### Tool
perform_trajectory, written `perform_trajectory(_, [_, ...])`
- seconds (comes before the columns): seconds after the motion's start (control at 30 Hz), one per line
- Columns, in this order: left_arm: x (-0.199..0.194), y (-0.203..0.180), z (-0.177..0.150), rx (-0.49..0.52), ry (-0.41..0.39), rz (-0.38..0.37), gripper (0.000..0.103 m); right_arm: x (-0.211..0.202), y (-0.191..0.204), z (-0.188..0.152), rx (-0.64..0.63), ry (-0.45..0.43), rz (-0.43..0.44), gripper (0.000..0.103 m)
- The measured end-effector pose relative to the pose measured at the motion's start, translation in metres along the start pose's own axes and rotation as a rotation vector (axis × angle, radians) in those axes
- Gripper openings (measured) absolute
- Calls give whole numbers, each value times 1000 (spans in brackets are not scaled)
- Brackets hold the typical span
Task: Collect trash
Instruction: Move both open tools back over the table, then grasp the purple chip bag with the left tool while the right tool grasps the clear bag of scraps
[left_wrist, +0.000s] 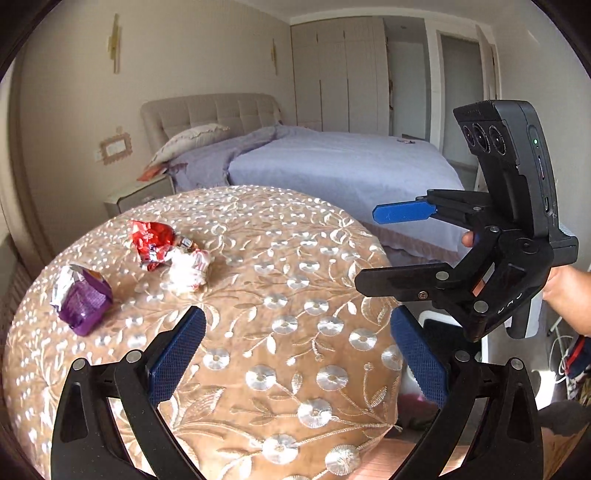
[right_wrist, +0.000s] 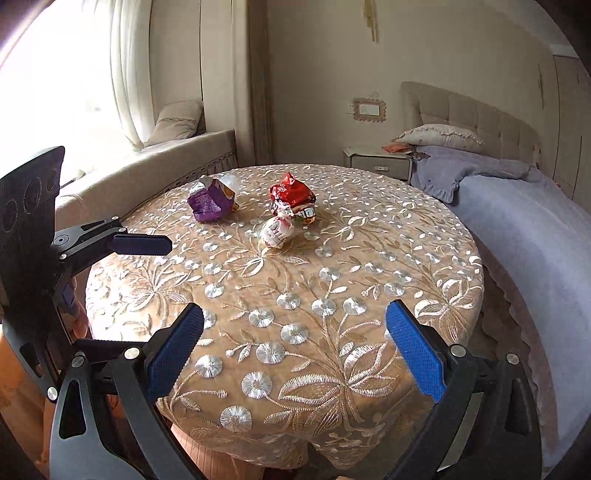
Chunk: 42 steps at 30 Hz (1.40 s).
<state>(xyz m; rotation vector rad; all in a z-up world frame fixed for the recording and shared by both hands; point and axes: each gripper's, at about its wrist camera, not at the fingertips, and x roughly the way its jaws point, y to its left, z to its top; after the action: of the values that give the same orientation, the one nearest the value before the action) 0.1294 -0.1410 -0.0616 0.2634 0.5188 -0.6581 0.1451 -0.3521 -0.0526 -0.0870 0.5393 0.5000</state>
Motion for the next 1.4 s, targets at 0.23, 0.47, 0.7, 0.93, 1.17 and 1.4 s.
perform_trajectory(0.23, [-9, 52, 0, -52, -21, 76, 98, 38, 10, 32, -16, 13, 42, 98])
perform_trajectory(0.47, [-7, 97, -2, -90, -20, 133, 98, 78, 18, 50, -30, 51, 74, 98])
perform_trajectory(0.7, [-2, 147, 2, -95, -11, 222, 98, 121, 21, 63, -40, 104, 64, 98])
perform_trajectory(0.93, [16, 195, 13, -67, 20, 239, 98, 159, 16, 68, -21, 182, 58, 98])
perform_trajectory(1.17, [48, 221, 17, -42, 91, 219, 98, 188, 9, 73, -19, 246, 31, 98])
perform_trajectory(1.4, [75, 224, 14, -76, 173, 140, 90, 210, 6, 70, -11, 339, 56, 55])
